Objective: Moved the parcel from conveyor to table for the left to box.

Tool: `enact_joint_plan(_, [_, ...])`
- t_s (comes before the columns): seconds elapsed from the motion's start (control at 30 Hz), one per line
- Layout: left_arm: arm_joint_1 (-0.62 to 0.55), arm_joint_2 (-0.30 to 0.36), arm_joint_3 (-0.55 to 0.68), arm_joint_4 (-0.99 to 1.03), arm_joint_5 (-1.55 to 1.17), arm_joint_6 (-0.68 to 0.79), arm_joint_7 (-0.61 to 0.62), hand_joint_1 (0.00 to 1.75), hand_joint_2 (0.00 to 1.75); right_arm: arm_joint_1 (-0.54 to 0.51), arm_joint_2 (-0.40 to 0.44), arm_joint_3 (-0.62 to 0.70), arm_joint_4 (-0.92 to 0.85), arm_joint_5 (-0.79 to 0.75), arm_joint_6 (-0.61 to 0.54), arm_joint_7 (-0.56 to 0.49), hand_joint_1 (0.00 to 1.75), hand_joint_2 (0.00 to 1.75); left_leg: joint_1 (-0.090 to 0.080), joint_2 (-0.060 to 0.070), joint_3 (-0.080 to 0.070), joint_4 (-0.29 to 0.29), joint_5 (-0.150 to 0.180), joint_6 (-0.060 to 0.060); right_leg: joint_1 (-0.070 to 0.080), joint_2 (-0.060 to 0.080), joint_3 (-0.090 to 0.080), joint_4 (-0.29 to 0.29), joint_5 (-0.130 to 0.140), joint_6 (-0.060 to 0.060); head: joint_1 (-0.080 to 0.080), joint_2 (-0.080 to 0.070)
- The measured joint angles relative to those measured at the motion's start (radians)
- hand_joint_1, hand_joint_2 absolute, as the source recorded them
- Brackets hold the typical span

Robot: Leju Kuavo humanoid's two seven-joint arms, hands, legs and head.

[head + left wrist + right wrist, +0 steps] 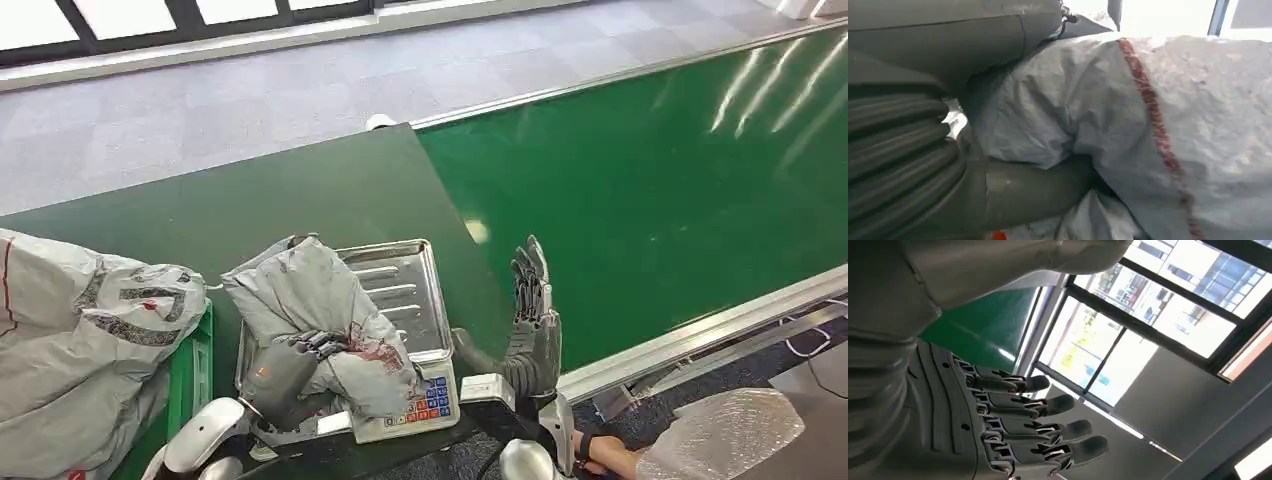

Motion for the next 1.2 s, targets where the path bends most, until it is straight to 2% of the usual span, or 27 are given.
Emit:
enact_joint_plan(0.8, [0.003, 0.019, 0.002, -0.051, 0.024, 0.012, -0.009, 1.75, 1.75, -0.012, 0.0, 0.0, 0.037, -0.013, 0.013, -0.007, 0.0, 1.75, 0.0, 0.0, 0.0, 0.0, 0.0, 0.0, 0.0, 0.0, -0.001, 0.0, 0.0, 0.0, 0.0, 0.0])
enact_joint_plan(1.2, [0.054, 0.04, 0.042, -0.283, -0.093, 0.174, 0.051, 1.75, 1.75, -0.002, 0.018, -0.018, 0.018, 0.027, 0.061, -0.003, 0.0, 1.75, 0.0, 0.0, -0.003, 0.0, 0.0, 0.0, 0.0, 0.0, -0.003, 0.0, 0.0, 0.0, 0.0, 0.0])
